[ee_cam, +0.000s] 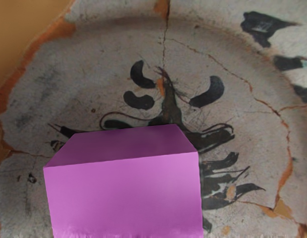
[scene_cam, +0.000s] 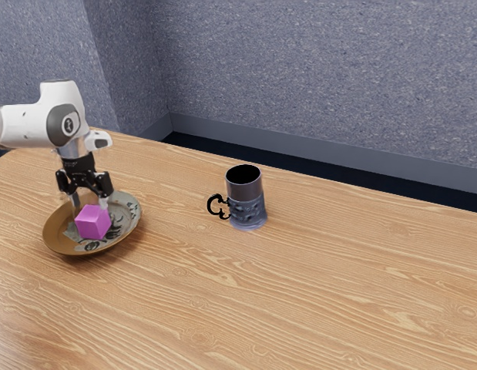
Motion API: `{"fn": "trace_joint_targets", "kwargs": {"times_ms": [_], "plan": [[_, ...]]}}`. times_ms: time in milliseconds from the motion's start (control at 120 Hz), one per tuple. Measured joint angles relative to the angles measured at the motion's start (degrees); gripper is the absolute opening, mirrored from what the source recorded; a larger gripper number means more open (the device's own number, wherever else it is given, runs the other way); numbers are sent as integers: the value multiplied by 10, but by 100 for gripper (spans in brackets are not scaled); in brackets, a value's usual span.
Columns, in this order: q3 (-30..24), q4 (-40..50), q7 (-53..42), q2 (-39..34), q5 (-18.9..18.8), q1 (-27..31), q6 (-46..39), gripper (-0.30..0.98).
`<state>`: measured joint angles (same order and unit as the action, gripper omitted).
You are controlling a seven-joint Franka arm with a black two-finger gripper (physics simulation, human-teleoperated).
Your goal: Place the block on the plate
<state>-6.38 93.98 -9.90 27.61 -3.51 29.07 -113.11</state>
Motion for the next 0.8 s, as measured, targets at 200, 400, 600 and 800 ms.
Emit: {"fn": "trace_joint_targets", "kwargs": {"times_ms": [200, 400, 600, 800], "plan": [[-1, 1, 0, -63, 3, -39, 30, 66], [-13, 3, 9, -120, 9, -79, 80, 68], [-32, 0, 21, -179, 19, -114, 130, 68], [-78, -22, 45, -236, 21, -120, 188, 69]]}}
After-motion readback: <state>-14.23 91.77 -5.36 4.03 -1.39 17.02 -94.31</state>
